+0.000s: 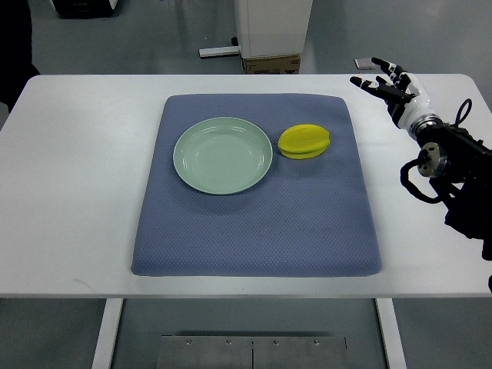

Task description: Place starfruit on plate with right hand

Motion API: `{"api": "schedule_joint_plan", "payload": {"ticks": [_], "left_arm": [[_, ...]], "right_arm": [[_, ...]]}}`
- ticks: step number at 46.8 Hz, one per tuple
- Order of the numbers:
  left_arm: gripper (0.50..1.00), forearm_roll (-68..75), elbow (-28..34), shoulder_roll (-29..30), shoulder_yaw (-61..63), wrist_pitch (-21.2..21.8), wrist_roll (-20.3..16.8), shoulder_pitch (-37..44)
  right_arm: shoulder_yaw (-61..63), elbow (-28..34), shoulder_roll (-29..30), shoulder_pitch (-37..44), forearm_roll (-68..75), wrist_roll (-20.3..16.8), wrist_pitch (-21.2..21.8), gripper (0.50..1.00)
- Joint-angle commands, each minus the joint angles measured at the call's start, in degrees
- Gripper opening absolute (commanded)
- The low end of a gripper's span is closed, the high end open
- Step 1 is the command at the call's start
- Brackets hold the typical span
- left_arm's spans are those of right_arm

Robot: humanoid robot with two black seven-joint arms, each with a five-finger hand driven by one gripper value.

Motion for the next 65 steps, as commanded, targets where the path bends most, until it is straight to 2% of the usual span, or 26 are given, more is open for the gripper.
{"api": "schedule_joint_plan", "payload": {"ticks": [1, 65], "left_arm": [[1.000, 0.00, 0.00, 0.00, 0.00, -0.03, 0.00, 0.00], [1.000, 0.00, 0.00, 0.00, 0.00, 0.23, 0.00, 0.09]], "right_arm": [[-0.04, 0.00, 0.01, -0.15, 0.00, 0.00, 0.00, 1.000], [-0.48, 0.44, -2.10, -0.06, -0.44, 0.09, 0.09, 1.000]]}}
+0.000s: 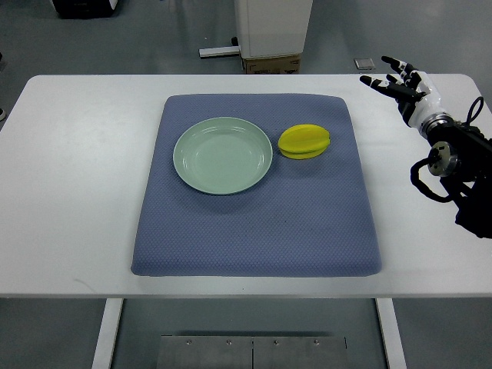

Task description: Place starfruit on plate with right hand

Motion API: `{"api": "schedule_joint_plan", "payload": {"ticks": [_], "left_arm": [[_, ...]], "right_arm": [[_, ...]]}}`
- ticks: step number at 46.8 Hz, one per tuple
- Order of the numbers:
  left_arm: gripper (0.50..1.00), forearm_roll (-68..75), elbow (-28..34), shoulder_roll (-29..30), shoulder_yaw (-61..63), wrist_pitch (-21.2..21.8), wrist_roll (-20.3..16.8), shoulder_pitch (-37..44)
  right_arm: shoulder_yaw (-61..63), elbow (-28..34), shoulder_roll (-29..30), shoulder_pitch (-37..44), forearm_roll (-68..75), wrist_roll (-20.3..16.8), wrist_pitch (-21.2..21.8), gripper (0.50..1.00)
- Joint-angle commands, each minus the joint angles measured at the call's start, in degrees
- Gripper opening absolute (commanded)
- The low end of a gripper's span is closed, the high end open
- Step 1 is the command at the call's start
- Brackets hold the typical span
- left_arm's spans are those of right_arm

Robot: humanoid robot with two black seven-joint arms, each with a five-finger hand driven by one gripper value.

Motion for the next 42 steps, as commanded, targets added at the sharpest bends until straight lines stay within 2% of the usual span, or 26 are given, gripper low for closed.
{"api": "schedule_joint_plan", "payload": {"ticks": [1, 12, 29, 36, 42], "left_arm": [[1.000, 0.00, 0.00, 0.00, 0.00, 0.00, 0.00, 0.00], [1.000, 0.00, 0.00, 0.00, 0.00, 0.00, 0.00, 0.00], [1.000, 0.00, 0.00, 0.00, 0.00, 0.00, 0.00, 0.00], [1.000, 0.00, 0.00, 0.00, 0.00, 0.00, 0.00, 0.00], [1.000, 0.00, 0.00, 0.00, 0.00, 0.09, 0.00, 0.00]], "right_arm": [[0.00, 0.10, -0.18, 0.00, 0.00, 0.03, 0.01, 1.000], [-1.58, 0.10, -0.97, 0.09, -0.09, 0.30, 0.01, 1.000], [-2.90, 0.89, -1.06, 0.53, -1.58, 2.67, 0.19, 1.000], [-4.39, 1.42, -0.97, 0.36, -8.34, 5.56, 1.06, 1.000], [-8.17, 2.20, -0.97, 0.44, -15.81, 9.87, 2.47, 1.000]]}}
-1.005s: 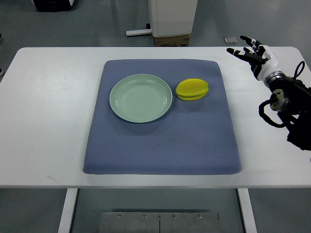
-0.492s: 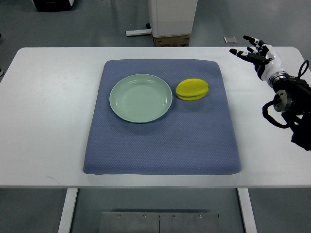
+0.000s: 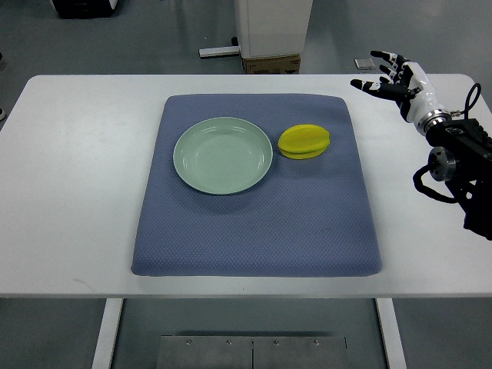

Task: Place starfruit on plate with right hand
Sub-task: 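Reach the right hand to the yellow starfruit and close fingers around it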

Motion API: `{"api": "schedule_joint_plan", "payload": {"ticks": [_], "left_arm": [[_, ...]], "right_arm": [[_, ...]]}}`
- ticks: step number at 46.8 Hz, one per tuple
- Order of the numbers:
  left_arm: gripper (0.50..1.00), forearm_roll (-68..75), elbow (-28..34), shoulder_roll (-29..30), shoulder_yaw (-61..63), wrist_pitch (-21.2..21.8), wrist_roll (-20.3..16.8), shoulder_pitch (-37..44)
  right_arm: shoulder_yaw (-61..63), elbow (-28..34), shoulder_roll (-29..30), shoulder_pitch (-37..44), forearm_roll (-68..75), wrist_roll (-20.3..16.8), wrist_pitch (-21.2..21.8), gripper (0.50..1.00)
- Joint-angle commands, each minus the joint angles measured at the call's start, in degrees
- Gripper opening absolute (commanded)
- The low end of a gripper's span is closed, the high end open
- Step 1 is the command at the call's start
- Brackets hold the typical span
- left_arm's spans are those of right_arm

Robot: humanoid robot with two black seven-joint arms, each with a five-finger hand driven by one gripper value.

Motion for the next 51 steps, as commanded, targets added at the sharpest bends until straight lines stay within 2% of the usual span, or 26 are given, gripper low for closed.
{"api": "schedule_joint_plan", "payload": {"ticks": [1, 6, 22, 34, 39, 51], "left_arm": [[1.000, 0.00, 0.00, 0.00, -0.06, -0.02, 0.00, 0.00], [1.000, 0.00, 0.00, 0.00, 0.03, -0.02, 0.00, 0.00], [1.000, 0.00, 0.00, 0.00, -0.06, -0.02, 0.00, 0.00], [1.000, 0.00, 0.00, 0.00, 0.03, -0.02, 0.00, 0.00], [1.000, 0.00, 0.00, 0.00, 0.03, -0.02, 0.00, 0.00], [1.000, 0.00, 0.00, 0.00, 0.03, -0.02, 0.00, 0.00]], "right_arm": [[-1.87, 0.78, 0.01, 0.11, -3.73, 2.51, 0.58, 1.000], [-3.37, 2.80, 0.01, 0.29, -6.46, 4.45, 0.75, 1.000], [-5.74, 6.58, 1.50, 2.22, -14.37, 4.45, 0.66, 1.000], [-12.33, 6.32, 2.65, 2.40, -23.07, 5.50, 0.31, 1.000], [-15.32, 5.88, 3.09, 2.40, -24.13, 7.35, -0.91, 1.000], [-20.60, 4.74, 3.96, 2.40, -24.39, 7.35, -6.10, 0.985]]}}
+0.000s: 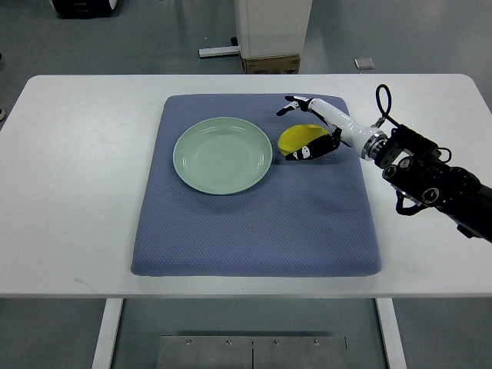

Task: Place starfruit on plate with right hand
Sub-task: 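Reach the right hand to the yellow starfruit and close fingers around it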

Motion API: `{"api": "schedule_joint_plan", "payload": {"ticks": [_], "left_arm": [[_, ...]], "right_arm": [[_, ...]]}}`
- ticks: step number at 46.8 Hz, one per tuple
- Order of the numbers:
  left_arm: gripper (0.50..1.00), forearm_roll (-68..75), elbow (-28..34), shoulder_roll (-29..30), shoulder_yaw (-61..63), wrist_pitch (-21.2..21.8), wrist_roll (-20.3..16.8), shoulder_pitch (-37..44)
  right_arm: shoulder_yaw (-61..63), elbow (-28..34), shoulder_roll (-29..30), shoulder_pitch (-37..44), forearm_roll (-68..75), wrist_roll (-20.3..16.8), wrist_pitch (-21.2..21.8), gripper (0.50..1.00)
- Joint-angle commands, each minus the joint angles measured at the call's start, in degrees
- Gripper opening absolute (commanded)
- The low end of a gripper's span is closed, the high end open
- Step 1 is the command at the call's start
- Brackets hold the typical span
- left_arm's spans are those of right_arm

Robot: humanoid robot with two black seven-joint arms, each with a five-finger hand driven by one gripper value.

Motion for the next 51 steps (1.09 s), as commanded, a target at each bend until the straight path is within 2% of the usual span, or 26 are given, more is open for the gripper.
{"api": "schedule_joint_plan", "payload": {"ticks": [1, 13, 18, 26, 28, 33, 36, 51], "left_arm": [[1.000, 0.00, 0.00, 0.00, -0.06, -0.02, 0.00, 0.00], [1.000, 0.00, 0.00, 0.00, -0.06, -0.02, 0.00, 0.00], [1.000, 0.00, 0.00, 0.00, -0.06, -0.02, 0.00, 0.00], [1.000, 0.00, 0.00, 0.00, 0.02, -0.02, 0.00, 0.00], [1.000, 0.00, 0.00, 0.00, -0.06, 0.07, 0.00, 0.00], [1.000, 0.00, 0.00, 0.00, 0.02, -0.02, 0.00, 0.00], [1.000, 0.00, 0.00, 0.00, 0.02, 0.07, 0.00, 0.00], [1.000, 0.00, 0.00, 0.00, 0.02, -0.02, 0.00, 0.00]], "right_arm": [[-0.68, -0.92, 0.61, -0.01, 0.01, -0.02, -1.29, 0.985], [-2.35, -3.38, 2.37, -0.36, 0.01, -0.55, -3.41, 0.943], [-3.49, -4.17, 2.72, -0.45, 0.01, -0.72, -3.58, 0.908], [-5.51, -6.20, 3.51, -0.54, 0.01, -0.64, -3.58, 0.820], [-5.78, -6.20, 3.51, -0.63, 0.01, -0.64, -3.58, 0.788], [-6.31, -6.29, 3.42, -0.63, 0.01, -0.72, -3.58, 0.640], [-7.01, -6.37, 3.42, -0.63, 0.01, -0.90, -3.58, 0.500], [-6.40, -6.81, 3.34, 0.42, 0.80, -2.74, -3.58, 0.500]]}}
